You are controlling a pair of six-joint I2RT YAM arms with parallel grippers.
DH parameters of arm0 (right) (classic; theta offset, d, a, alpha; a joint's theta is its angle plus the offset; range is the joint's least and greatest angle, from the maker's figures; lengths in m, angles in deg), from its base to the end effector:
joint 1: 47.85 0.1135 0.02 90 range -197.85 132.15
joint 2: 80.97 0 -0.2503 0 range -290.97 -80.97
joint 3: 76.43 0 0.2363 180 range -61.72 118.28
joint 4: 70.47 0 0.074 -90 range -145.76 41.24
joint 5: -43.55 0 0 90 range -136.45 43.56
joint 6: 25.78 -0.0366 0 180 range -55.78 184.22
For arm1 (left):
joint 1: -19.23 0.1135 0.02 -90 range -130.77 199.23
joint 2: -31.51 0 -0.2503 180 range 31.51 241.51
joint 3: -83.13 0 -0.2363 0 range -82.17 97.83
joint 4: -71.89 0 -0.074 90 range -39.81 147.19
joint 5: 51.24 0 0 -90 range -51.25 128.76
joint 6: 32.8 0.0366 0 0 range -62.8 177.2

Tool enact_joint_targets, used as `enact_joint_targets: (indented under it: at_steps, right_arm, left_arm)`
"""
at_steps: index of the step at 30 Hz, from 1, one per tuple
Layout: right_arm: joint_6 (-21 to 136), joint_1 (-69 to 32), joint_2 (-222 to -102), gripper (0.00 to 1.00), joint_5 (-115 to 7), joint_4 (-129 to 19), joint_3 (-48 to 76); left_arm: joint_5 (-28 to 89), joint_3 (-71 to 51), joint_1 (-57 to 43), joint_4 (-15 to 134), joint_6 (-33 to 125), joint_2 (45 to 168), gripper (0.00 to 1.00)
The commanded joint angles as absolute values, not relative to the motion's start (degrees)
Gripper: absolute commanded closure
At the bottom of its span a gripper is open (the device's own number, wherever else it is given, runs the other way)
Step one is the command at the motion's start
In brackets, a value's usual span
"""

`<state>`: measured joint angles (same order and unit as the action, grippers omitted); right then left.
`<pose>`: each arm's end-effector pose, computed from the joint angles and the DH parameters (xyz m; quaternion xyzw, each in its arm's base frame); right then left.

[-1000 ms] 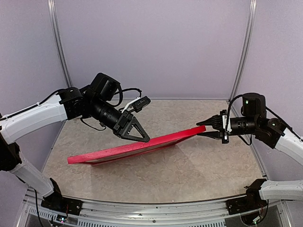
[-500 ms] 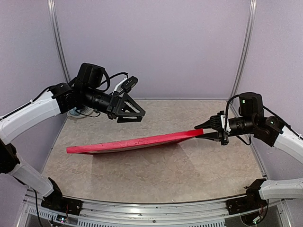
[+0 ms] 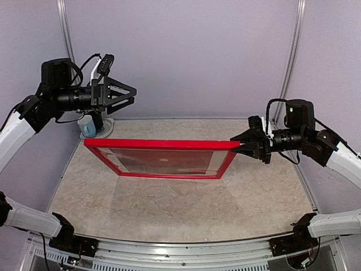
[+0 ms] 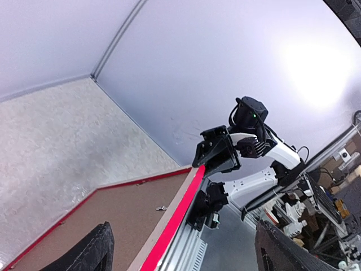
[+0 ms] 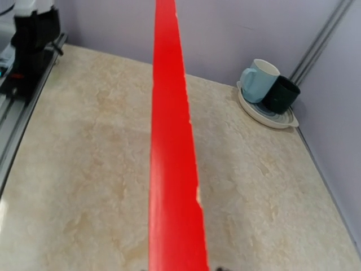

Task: Put the photo into the frame
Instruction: Pass from the left arm to the right, then turn over the photo frame.

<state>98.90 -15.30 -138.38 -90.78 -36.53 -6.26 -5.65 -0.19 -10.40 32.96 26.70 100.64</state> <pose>0.1625 0.1340 0.3404 -0.6005 0.5182 0.3015 0.5290 0.1947 -0.1402 0.4369 0.2340 0.7181 -0.5469 0.3611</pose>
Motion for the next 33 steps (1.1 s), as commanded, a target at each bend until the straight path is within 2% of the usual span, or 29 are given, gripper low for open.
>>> enact_joint_targets:
  at_steps: [1,6,13,18,24,33]
  right_arm:
    - [88.24,-15.62,-140.12,1.00,-91.77,-36.36,-1.60]
    - [80.92,-15.60,-143.14,1.00,-90.04,-36.62,1.44]
    - [68.87,-15.62,-142.97,1.00,-80.02,-42.08,-0.54]
    - [65.88,-15.60,-140.21,1.00,-75.95,-45.69,-2.13]
    - [61.34,-15.83,-142.84,1.00,-72.79,-42.90,2.80]
    - [55.08,-17.79,-147.40,1.00,-76.98,-43.52,5.65]
  left_arm:
    - [2.35,0.64,-9.21,34.41,28.37,95.81,0.15]
    - [9.37,-1.00,-9.16,34.53,28.60,91.75,0.14]
    - [18.99,-8.29,-9.13,36.71,28.47,86.16,0.14]
    - [20.28,-13.11,-9.16,38.45,27.65,83.31,0.15]
    - [21.20,-16.70,-9.16,39.58,26.84,80.55,0.15]
    - [21.35,-18.53,-9.18,39.24,26.37,78.36,0.16]
